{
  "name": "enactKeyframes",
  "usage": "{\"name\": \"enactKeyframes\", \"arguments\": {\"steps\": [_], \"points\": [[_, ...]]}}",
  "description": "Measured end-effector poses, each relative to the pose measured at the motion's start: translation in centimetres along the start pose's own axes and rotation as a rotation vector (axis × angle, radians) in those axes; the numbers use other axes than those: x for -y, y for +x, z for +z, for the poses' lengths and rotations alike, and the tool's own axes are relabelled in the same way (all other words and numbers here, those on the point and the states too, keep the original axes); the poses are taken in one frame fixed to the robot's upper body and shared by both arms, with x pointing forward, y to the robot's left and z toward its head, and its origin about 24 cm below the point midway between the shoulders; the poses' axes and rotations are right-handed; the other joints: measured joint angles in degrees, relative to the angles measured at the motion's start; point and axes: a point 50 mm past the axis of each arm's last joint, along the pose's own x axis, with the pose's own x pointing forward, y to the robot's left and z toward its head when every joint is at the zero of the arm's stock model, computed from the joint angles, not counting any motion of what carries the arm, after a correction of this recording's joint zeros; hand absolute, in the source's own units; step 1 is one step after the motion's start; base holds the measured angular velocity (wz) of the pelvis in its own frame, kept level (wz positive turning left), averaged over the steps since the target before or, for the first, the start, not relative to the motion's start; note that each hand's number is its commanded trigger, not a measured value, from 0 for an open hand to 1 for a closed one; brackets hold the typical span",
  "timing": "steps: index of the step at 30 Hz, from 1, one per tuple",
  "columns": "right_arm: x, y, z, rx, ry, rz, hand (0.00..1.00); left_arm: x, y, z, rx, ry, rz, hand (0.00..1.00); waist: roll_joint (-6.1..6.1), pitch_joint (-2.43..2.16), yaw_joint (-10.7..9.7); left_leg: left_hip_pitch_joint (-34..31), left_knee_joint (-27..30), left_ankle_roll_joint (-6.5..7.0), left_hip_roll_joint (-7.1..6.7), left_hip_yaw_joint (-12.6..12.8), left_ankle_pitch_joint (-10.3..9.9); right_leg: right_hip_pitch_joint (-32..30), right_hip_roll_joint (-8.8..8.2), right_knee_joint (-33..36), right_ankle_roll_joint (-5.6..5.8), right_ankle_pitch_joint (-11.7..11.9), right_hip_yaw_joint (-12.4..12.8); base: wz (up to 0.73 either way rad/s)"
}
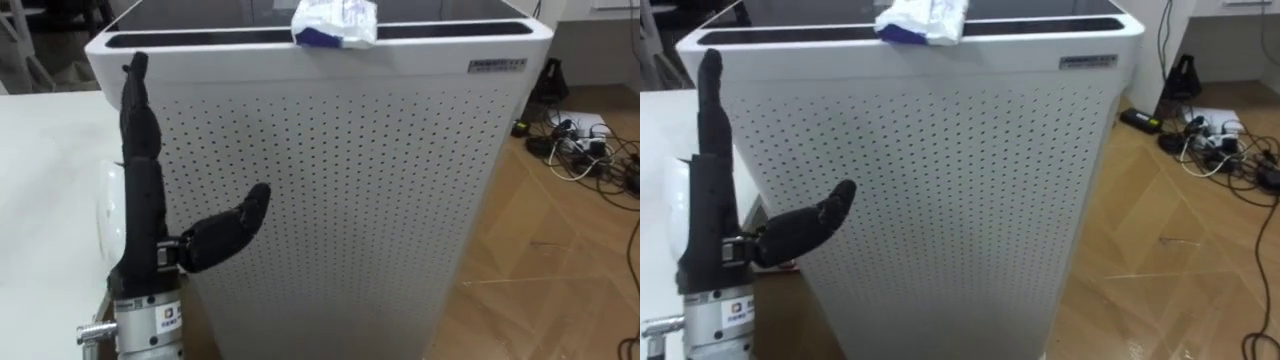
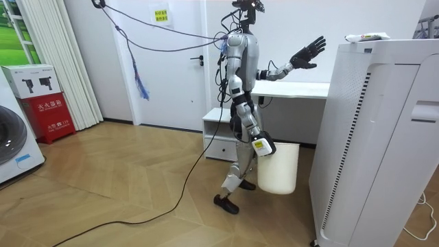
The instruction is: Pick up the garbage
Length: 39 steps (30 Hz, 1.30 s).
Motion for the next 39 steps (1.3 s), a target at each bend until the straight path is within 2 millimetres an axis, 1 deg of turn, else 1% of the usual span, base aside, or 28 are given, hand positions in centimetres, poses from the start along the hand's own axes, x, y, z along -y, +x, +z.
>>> {"name": "enactKeyframes", "arguments": {"steps": [1,2,4,7,9,10,11,13,14,15,18,21,22,24,26,29,30,32,35,39], "points": [[0.0,0.0,-0.1,-0.002,0.001,-0.001,1.0,-0.3,0.1,0.0,0.012,0.022,0.008,0.0,0.04,-0.03,0.01,-0.06,-0.26,0.18,0.01,0.0,0.1,0.65,0.21,-2.03,0.31,0.69,-0.62,-0.05],[0.0,-0.1,-0.1,-0.001,0.001,0.001,1.0,-0.5,0.3,0.1,0.029,0.04,0.015,0.0,0.14,-0.1,0.01,-0.28,-0.32,0.22,0.16,-0.01,0.12,1.1,0.62,-3.63,0.35,1.36,-0.55,-0.06],[0.0,-0.1,-0.1,0.002,0.001,0.002,1.0,-0.7,0.4,0.4,0.057,0.053,0.027,0.0,0.16,-0.14,0.13,-0.33,-0.52,0.39,0.25,0.0,0.29,1.19,0.86,-4.9,0.28,2.12,-0.42,-0.07],[0.3,-0.1,-0.1,0.001,-0.004,-0.006,1.0,-0.8,0.5,0.7,0.082,0.068,0.04,0.0,0.26,-0.26,0.27,0.42,-1.32,0.45,0.21,0.15,0.37,2.15,1.02,-6.43,0.4,2.53,-0.17,-0.04],[0.4,-0.1,0.0,0.002,-0.004,-0.006,1.0,-0.9,0.7,1.2,0.117,0.079,0.049,0.0,0.26,-0.3,0.28,0.54,-1.58,0.45,0.22,0.16,0.37,2.28,1.09,-6.83,0.38,2.57,-0.12,-0.03],[0.4,-0.2,-0.1,-0.001,-0.004,-0.002,1.0,-1.1,0.9,1.6,0.146,0.093,0.058,0.0,0.39,-0.34,0.13,0.67,-1.76,0.43,0.33,0.07,0.39,2.91,1.34,-8.08,0.34,3.01,-0.12,0.0],[0.4,-0.2,-0.2,-0.003,-0.006,0.002,1.0,-1.2,1.0,1.9,0.167,0.097,0.066,0.0,0.7,-0.53,0.14,0.86,-2.11,0.36,0.56,0.04,0.43,3.46,1.75,-9.4,0.24,3.74,0.0,0.0],[0.3,-0.2,-0.3,-0.005,-0.006,0.012,1.0,-1.3,1.1,2.2,0.192,0.105,0.066,0.0,0.82,-0.58,-0.04,1.61,-2.88,0.25,0.58,0.07,0.5,4.54,1.92,-11.05,0.22,4.18,-0.01,-0.02],[0.3,-0.3,-0.4,-0.007,-0.005,0.016,1.0,-1.3,1.2,2.4,0.208,0.112,0.061,0.0,0.98,-0.72,-0.15,1.8,-3.14,0.21,0.59,-0.01,0.52,4.98,2.01,-11.75,0.2,4.42,-0.27,0.0],[0.3,-0.3,-0.4,-0.008,-0.005,0.02,1.0,-1.3,1.2,2.5,0.216,0.118,0.059,0.0,1.04,-0.76,-0.18,1.89,-3.33,0.18,0.59,-0.01,0.53,5.1,2.03,-12.01,0.19,4.44,-0.27,0.0],[0.2,-0.4,-0.7,-0.015,-0.003,0.03,1.0,-1.4,1.4,3.1,0.261,0.136,0.055,0.0,1.18,-0.77,-0.39,3.2,-4.34,0.05,0.57,-0.01,0.61,6.25,2.14,-12.97,0.1,4.58,-0.14,-0.02],[0.2,-0.4,-0.7,-0.013,-0.006,0.033,1.0,-1.5,1.9,3.6,0.298,0.143,0.059,0.0,1.3,-0.77,-0.38,4.17,-5.37,-0.21,0.62,0.0,0.76,6.83,2.33,-13.47,0.02,4.64,0.5,-0.07],[0.2,-0.4,-0.7,-0.014,-0.007,0.033,1.0,-1.4,2.1,3.7,0.307,0.142,0.058,0.0,1.36,-0.77,-0.4,4.45,-5.52,-0.22,0.71,-0.01,0.77,6.99,2.47,-13.49,-0.01,4.65,1.01,-0.03],[0.2,-0.4,-0.6,-0.012,-0.014,0.035,1.0,-1.1,2.4,4.0,0.32,0.135,0.057,0.0,1.46,-0.74,-0.46,4.53,-5.56,-0.29,0.85,-0.4,0.81,7.04,2.68,-13.57,-0.23,4.78,1.01,0.0],[0.2,-0.4,-0.5,-0.011,-0.024,0.041,1.0,-0.9,2.7,4.2,0.331,0.141,0.057,0.0,1.61,-0.67,-0.8,4.5,-5.58,-0.38,0.9,-0.59,0.86,7.12,2.78,-13.88,-0.31,4.84,1.09,0.0],[0.2,-0.4,-0.4,-0.006,-0.029,0.045,1.0,-0.5,3.1,4.5,0.346,0.154,0.049,0.0,2.32,-0.63,-2.43,4.73,-6.13,-0.6,0.91,-0.53,0.99,7.29,2.85,-14.35,-0.4,4.89,1.28,-0.01],[0.3,-0.4,-0.4,-0.006,-0.027,0.045,1.0,-0.4,3.2,4.6,0.35,0.157,0.046,0.0,2.42,-0.57,-2.53,4.84,-6.27,-0.63,0.94,-0.44,1.01,7.27,2.86,-14.36,-0.4,4.89,1.45,-0.11],[0.2,-0.4,-0.3,-0.003,-0.048,0.054,1.0,-0.1,3.9,5.1,0.393,0.178,0.035,0.0,2.68,-0.51,-3.09,4.95,-6.44,-0.65,0.92,0.06,1.02,7.09,3.03,-14.37,-0.43,4.91,2.53,-0.13],[0.6,-0.4,-0.2,-0.005,-0.07,0.06,1.0,0.2,4.8,5.9,0.446,0.196,0.034,0.0,3.02,-0.35,-3.4,5.45,-6.73,-0.65,1.0,0.38,1.02,7.12,3.07,-14.35,-0.49,4.95,2.91,-0.14],[0.9,-0.6,-0.3,-0.016,-0.111,0.062,1.0,0.3,5.2,6.1,0.459,0.197,0.027,0.0,3.43,-0.34,-3.6,5.99,-7.41,-0.71,0.98,0.57,1.06,7.08,3.14,-14.36,-0.5,4.95,3.9,-0.11]]}}
